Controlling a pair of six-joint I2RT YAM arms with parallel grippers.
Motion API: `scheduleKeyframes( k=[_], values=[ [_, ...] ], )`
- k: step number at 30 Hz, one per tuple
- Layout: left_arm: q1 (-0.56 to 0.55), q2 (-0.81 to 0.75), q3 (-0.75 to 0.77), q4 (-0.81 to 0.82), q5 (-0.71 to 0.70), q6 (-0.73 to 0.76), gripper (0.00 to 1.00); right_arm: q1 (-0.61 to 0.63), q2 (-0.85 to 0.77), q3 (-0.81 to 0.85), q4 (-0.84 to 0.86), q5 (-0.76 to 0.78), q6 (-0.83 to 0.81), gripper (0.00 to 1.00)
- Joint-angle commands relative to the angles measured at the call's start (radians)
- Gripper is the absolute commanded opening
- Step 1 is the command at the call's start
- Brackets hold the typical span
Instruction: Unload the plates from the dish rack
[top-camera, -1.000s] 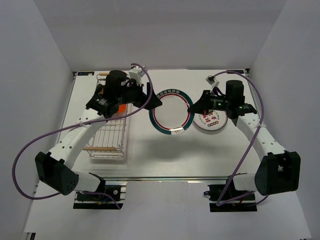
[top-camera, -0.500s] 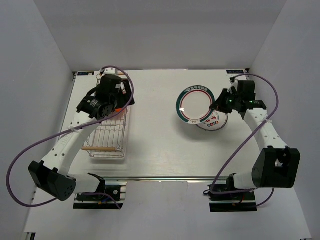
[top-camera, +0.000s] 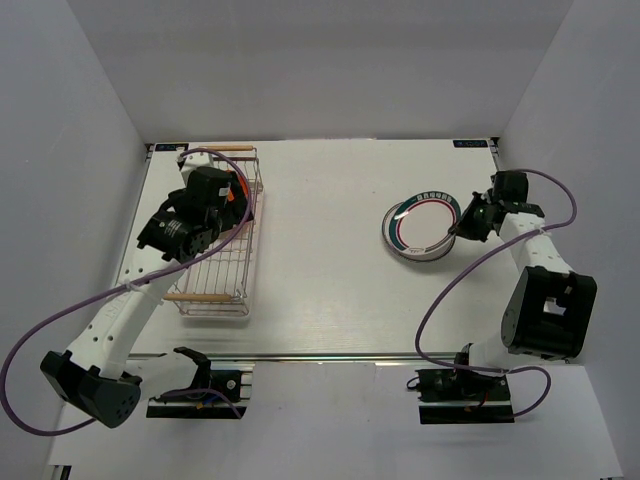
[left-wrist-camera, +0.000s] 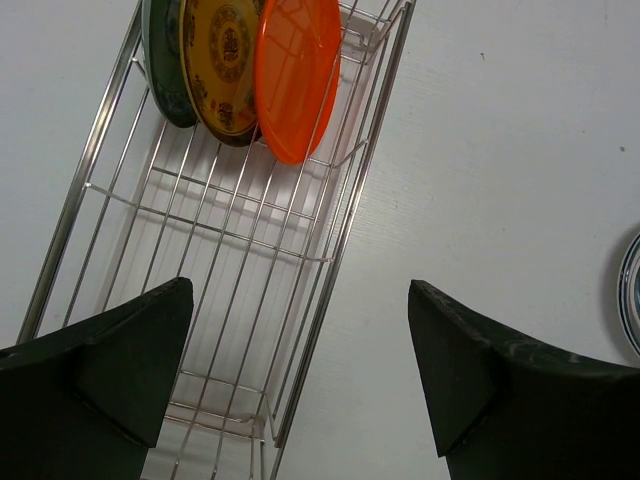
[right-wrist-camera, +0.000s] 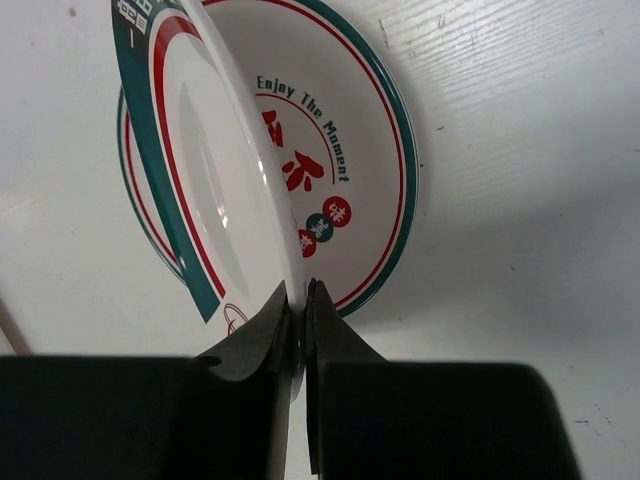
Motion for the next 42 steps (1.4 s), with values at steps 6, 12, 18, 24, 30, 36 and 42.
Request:
scheduleKeyframes(
  k=[6, 12, 18, 24, 30, 36, 42],
  values=[
    [-0.001, 0.011, 0.016, -0.03, -0.022, -0.02, 0.98, -0.007, 0.04, 0.017, 0.036, -0.008, 0.015, 0.07],
    [-0.001, 0.031, 0.027, -0.029, -0.017, -0.019, 0.98, -0.006, 0.067, 0.028, 0.009, -0.005, -0.002, 0.3],
    [-0.001, 0.049, 0.04, -0.041, -0.014, -0.019, 0.98, -0.006, 0.1, 0.04, -0.013, -0.002, -0.028, 0.43],
    [-0.01, 0.077, 0.056, -0.052, -0.011, -0.015, 0.98, 0.0, 0.155, 0.069, -0.045, -0.02, -0.053, 0.89],
    [-0.01, 0.08, 0.062, -0.053, -0.018, -0.012, 0.98, 0.005, 0.163, 0.071, -0.04, -0.014, -0.062, 0.89],
    [-0.01, 0.094, 0.056, -0.059, -0.017, -0.011, 0.98, 0.032, 0.182, 0.074, -0.02, -0.028, -0.065, 0.89],
    [-0.01, 0.089, 0.059, -0.072, -0.026, -0.014, 0.98, 0.061, 0.19, 0.101, -0.028, 0.009, -0.082, 0.89]
  ],
)
